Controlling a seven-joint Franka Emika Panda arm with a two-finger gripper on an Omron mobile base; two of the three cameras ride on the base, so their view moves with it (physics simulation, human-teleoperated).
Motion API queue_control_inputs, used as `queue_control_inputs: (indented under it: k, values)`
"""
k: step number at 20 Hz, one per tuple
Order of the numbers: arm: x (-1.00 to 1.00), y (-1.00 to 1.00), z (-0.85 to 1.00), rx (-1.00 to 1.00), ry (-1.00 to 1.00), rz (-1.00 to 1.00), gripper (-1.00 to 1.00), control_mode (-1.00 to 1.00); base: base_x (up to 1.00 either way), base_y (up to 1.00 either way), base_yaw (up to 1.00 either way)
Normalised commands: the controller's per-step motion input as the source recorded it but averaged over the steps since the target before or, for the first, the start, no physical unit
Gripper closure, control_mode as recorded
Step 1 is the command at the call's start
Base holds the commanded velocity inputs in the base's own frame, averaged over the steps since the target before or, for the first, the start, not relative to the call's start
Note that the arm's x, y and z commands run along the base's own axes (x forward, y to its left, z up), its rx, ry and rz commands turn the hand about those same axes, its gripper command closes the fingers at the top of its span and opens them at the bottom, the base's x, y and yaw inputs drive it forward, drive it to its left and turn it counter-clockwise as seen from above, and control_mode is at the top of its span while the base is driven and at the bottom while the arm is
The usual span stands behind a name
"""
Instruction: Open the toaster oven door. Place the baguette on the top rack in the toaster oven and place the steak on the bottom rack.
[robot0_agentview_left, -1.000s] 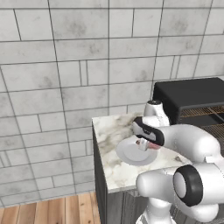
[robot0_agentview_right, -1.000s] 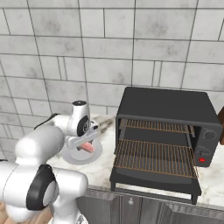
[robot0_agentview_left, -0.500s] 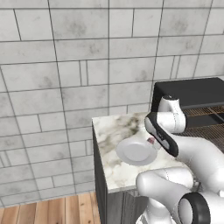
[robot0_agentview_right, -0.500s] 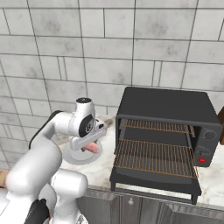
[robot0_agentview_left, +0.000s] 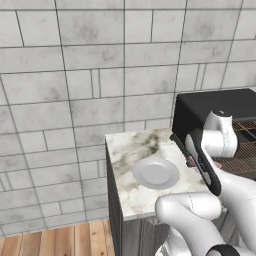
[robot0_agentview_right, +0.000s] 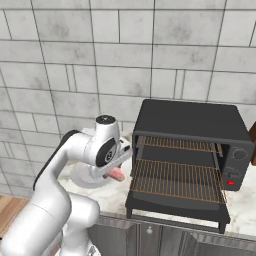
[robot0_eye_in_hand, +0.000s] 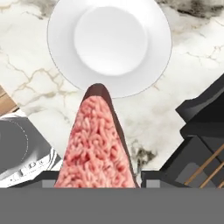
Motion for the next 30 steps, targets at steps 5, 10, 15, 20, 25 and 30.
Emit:
queue_control_inputs:
  k: [5, 10, 15, 20, 25, 30]
  values:
    - [-0.11, -0.6, 0.09, 0.0, 0.0, 0.02, 1.0, -1.0, 0.0, 0.0, 0.0]
    - [-0.01, -0.62, 0.08, 0.0, 0.0, 0.02, 1.0, -1.0, 0.0, 0.0, 0.0]
    - [0.1, -0.57, 0.09, 0.0, 0.04, 0.0, 1.0, -1.0, 0.0, 0.0, 0.0]
    - [0.2, -0.48, 0.03, 0.03, 0.02, 0.03, 1.0, -1.0, 0.0, 0.0, 0.0]
    - [0.19, -0.37, 0.0, 0.04, 0.0, 0.07, 1.0, -1.0, 0.0, 0.0, 0.0]
    - [0.15, -0.27, -0.06, 0.01, 0.0, 0.05, 1.0, -1.0, 0.0, 0.0, 0.0]
